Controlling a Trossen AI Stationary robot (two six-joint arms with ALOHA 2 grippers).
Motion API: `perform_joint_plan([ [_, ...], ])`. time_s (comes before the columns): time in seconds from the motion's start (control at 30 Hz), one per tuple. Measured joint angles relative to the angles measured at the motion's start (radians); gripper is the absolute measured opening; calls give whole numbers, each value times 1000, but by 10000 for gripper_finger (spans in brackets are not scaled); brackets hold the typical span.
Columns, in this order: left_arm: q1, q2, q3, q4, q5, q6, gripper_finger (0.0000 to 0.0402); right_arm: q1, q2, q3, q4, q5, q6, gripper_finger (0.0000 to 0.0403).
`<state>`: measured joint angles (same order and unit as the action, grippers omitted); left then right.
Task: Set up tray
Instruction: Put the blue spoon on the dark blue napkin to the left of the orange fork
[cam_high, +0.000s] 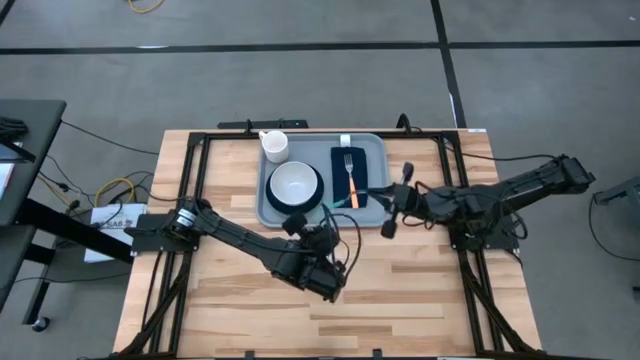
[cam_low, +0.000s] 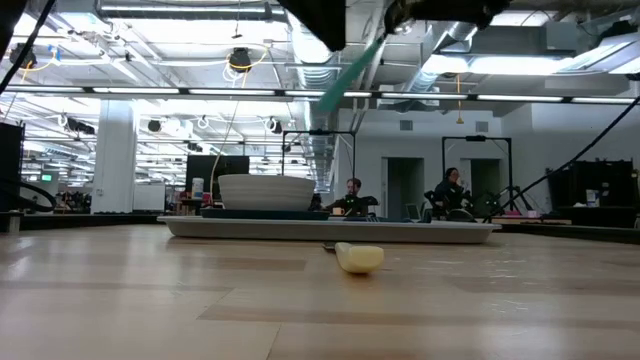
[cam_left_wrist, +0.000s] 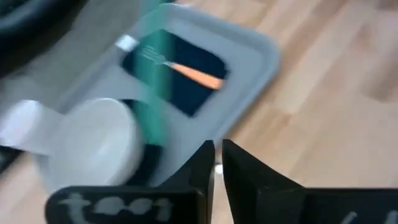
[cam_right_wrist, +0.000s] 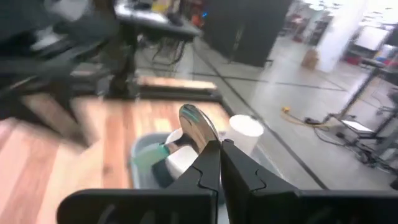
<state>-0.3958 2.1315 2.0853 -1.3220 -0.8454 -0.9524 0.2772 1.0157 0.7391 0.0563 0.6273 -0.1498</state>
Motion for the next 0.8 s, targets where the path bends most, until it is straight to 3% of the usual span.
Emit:
perform_joint_plan([
  [0.27, -13, -3, 0, 8, -24, -40, 24, -17, -93, 3, -132, -24, 31, 0],
  [0.4, -18, -3, 0, 3, -45, -47, 29, -86, -113, 45, -284, -121, 99, 0],
  [0.63, -32, -3, 26, -23, -99, -81, 29, -324, -52, 169, -518, -483, 151, 0],
  [0.8, -32, -3, 85, -66, -62, -72, 29, -533, 102, 318, -664, -803, 128, 0],
])
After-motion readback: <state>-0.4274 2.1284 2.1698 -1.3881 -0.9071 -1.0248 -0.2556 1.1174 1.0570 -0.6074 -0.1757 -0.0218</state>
